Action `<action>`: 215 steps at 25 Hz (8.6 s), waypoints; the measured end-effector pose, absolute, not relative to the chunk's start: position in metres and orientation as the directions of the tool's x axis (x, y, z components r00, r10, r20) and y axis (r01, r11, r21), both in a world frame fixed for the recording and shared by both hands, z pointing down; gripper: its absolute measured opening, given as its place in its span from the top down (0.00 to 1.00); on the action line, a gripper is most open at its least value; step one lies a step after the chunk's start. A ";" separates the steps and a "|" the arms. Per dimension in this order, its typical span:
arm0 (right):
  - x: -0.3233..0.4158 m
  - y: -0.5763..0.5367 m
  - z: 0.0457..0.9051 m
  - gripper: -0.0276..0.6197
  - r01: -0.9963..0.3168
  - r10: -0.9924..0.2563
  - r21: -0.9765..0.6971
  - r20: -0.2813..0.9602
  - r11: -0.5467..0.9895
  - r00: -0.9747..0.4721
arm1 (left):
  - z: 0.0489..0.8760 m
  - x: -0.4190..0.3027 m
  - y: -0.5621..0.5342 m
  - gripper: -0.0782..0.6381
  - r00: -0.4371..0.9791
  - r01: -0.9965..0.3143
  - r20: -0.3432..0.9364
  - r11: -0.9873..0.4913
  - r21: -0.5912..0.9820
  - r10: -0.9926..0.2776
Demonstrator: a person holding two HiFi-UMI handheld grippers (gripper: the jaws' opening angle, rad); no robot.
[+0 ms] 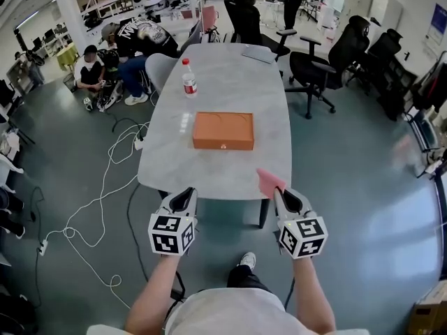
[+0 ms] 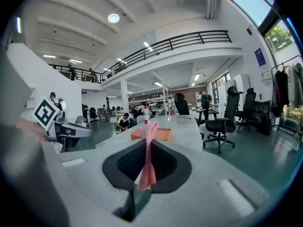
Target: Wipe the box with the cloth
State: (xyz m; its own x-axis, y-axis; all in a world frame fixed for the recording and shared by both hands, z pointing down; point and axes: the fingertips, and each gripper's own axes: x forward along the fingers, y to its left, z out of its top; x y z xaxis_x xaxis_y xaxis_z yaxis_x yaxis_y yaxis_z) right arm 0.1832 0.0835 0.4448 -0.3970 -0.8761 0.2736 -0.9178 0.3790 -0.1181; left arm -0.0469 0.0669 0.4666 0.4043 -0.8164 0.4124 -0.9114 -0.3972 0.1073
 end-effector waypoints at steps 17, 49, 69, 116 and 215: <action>0.239 -0.024 0.449 0.93 -0.876 -0.836 -0.151 0.262 0.459 -0.483 | 0.464 -0.003 -0.010 0.85 0.318 -0.947 0.435 -0.308 0.094 -0.843; 0.225 -0.228 0.530 0.93 -0.897 -0.820 -0.138 0.365 0.420 -0.441 | 0.514 -0.010 -0.166 0.85 0.380 -0.923 0.492 -0.354 0.150 -0.783; 0.197 -0.247 0.563 0.93 -0.851 -0.772 -0.283 0.361 0.443 -0.522 | 0.533 -0.021 -0.190 0.85 0.408 -0.908 0.527 -0.390 0.153 -0.745; 0.179 -0.129 0.562 0.93 -0.780 -0.690 -0.316 0.363 0.541 -0.626 | 0.522 -0.009 -0.110 0.85 0.378 -0.924 0.505 -0.348 0.156 -0.776; -0.066 -0.326 0.568 0.93 -0.212 0.297 -0.711 0.518 0.670 -0.802 | 0.588 -0.183 -0.241 0.85 0.321 -0.942 0.593 -0.188 0.277 -0.739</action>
